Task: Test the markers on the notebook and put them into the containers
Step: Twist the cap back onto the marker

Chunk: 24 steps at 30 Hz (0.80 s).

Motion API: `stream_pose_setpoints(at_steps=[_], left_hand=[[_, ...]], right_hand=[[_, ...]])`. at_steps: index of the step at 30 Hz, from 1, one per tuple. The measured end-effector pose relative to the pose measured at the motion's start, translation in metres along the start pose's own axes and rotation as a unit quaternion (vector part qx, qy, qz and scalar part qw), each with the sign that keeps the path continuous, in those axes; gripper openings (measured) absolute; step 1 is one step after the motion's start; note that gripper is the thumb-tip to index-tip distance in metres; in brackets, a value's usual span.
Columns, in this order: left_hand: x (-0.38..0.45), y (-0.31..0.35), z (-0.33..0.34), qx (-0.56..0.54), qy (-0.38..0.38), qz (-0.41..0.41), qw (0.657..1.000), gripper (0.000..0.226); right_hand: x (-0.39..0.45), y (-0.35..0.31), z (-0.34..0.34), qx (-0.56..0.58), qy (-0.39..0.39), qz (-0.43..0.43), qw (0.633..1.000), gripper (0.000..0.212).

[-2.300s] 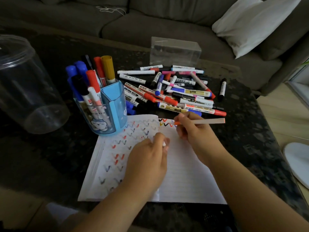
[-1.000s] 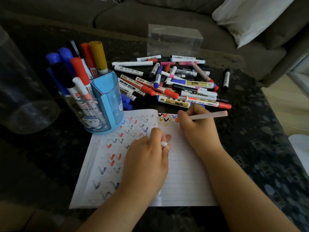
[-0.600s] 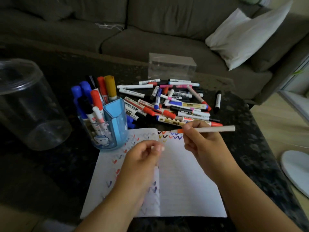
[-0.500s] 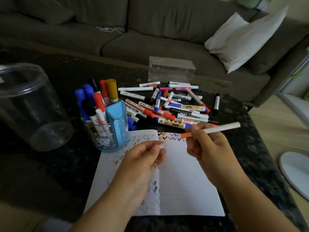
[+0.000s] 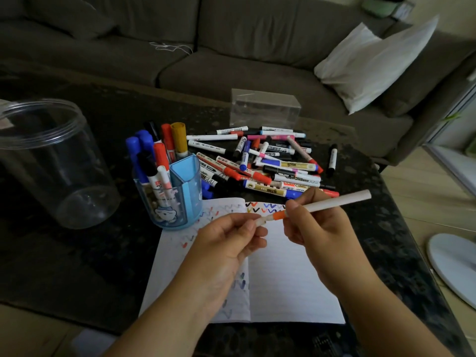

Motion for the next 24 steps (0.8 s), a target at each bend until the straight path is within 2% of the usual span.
stream_pose_setpoints(at_steps=[4,7,10,17,24], left_hand=[[-0.002,0.007,0.000,0.108,-0.020,0.047,0.993,0.016],[-0.005,0.012,0.001,0.282,-0.043,0.106,0.953,0.013],[-0.005,0.010,0.001,0.359,-0.057,0.117,0.924,0.013],[-0.010,0.007,0.004,0.370,-0.070,0.140,0.916,0.017],[-0.012,0.016,-0.011,0.366,-0.027,0.164,0.916,0.019]], right_hand=[[0.000,0.002,0.003,-0.004,-0.003,0.016,1.000,0.016],[0.001,0.010,0.004,-0.031,-0.019,0.045,0.998,0.020],[-0.002,0.020,0.005,-0.051,-0.031,0.075,0.995,0.021],[-0.015,0.033,0.011,0.053,-0.034,0.131,0.989,0.022],[-0.019,0.037,0.033,0.121,-0.040,0.175,0.976,0.024]])
Point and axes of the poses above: each hand's wrist, its own x-axis towards the middle knuckle, its own z-axis out of the palm, y = z × x, the point moved 9 cm from there along x, towards the middle knuckle, and after that the axes turned 4 degrees about y, right-handed, at the moved point
